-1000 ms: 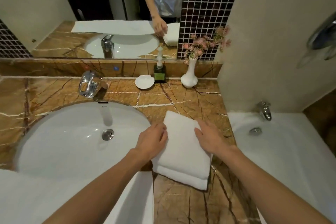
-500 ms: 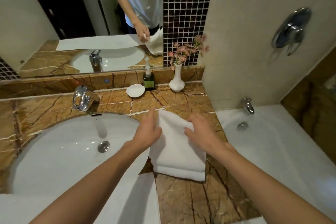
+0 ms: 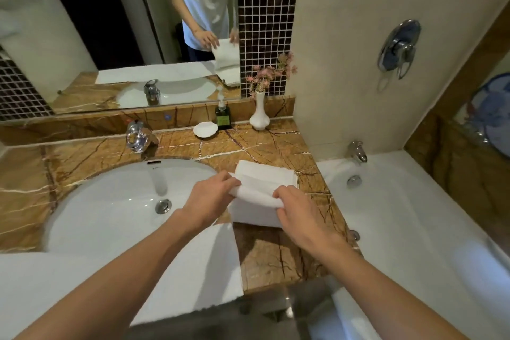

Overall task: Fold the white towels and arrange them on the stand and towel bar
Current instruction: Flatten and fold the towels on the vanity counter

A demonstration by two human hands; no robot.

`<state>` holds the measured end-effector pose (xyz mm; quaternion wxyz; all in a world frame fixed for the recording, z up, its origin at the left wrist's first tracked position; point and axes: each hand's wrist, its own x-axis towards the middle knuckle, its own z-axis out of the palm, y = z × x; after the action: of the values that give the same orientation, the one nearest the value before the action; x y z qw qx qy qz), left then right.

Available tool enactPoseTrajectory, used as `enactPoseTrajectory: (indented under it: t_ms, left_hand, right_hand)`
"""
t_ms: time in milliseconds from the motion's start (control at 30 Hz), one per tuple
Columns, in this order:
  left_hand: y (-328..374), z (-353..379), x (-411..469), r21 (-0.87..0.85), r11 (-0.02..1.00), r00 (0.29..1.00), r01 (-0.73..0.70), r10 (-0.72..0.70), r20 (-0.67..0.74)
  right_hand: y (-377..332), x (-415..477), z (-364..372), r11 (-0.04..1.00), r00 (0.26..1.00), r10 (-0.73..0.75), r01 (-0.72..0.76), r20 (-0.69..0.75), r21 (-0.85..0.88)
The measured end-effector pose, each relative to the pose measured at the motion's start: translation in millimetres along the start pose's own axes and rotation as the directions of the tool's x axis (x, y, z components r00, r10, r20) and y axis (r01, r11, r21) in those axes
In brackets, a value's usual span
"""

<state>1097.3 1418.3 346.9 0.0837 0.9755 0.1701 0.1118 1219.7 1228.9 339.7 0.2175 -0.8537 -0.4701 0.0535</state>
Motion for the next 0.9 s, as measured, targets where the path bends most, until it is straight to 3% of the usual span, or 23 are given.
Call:
enactPoseTrajectory:
  t_ms: [100,267,700,900]
  left_hand:
    - [12,-3,-33,0.024,0.999,0.998,0.048,-0.049,0.050]
    - [25,-4,-83,0.042,0.999,0.984,0.002,-0.009,0.176]
    - [45,47,-130,0.038,0.999,0.914,0.029,-0.041,0.403]
    - [33,44,-108,0.045,0.999,0.876,-0.029,0.004,0.482]
  right_hand:
    - [-15,-32,8,1.000,0.998,0.009,-0.009,-0.056,-0.010]
    - [-28,-82,24,0.996,0.998,-0.030,0.025,-0.060,-0.089]
    - [-18,-125,70,0.948,0.984,0.057,0.000,0.168,-0.320]
    - [-14,-111,61,0.954,0.955,0.070,0.020,0.289,-0.298]
